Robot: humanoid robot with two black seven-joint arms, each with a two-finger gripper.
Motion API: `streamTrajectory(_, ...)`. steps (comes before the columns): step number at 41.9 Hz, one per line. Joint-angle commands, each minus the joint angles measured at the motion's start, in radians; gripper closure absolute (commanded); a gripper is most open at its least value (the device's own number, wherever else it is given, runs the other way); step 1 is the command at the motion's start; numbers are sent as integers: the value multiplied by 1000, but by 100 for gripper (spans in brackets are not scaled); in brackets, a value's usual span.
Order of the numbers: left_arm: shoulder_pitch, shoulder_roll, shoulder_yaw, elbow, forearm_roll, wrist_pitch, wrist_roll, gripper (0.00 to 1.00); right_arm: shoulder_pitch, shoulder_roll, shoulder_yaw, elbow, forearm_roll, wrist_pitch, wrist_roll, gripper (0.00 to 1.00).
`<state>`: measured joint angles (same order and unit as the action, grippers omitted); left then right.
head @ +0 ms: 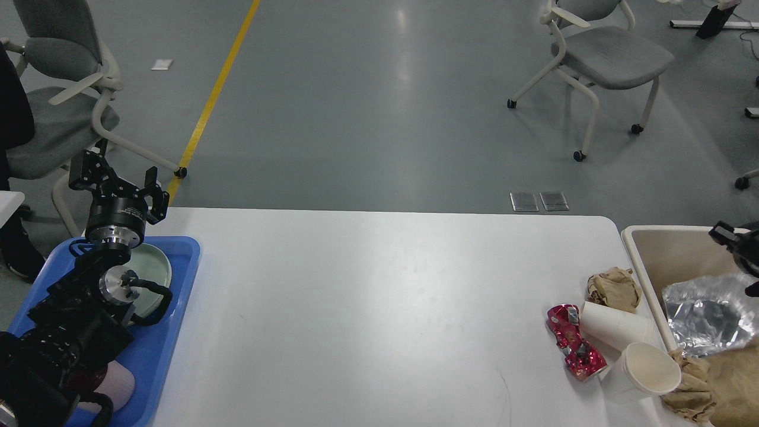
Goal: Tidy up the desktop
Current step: 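Move the right gripper down to the paper cup beside the bin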
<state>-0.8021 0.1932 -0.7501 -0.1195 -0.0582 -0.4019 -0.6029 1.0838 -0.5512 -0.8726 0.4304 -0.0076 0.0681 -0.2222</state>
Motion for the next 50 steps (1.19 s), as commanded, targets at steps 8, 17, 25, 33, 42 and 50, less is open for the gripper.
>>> streamTrajectory(8,0,0,0,0,0,0,0,3,60,2,-9,92,-2,30,0,0)
streamTrajectory(17,0,0,0,0,0,0,0,3,411,-12,-101,326,-3,341,0,0)
streamTrajectory(25,0,0,0,0,0,0,0,3,686,-3,-140,461,-2,605,0,0)
streamTrajectory(33,0,0,0,0,0,0,0,3,939,37,-213,577,-2,763,0,0)
streamTrajectory(42,0,0,0,0,0,0,0,3,888,59,-311,587,-11,771,0,0)
streamTrajectory(50,0,0,0,1,0,0,0,3,776,2,-364,648,-17,820,1,0)
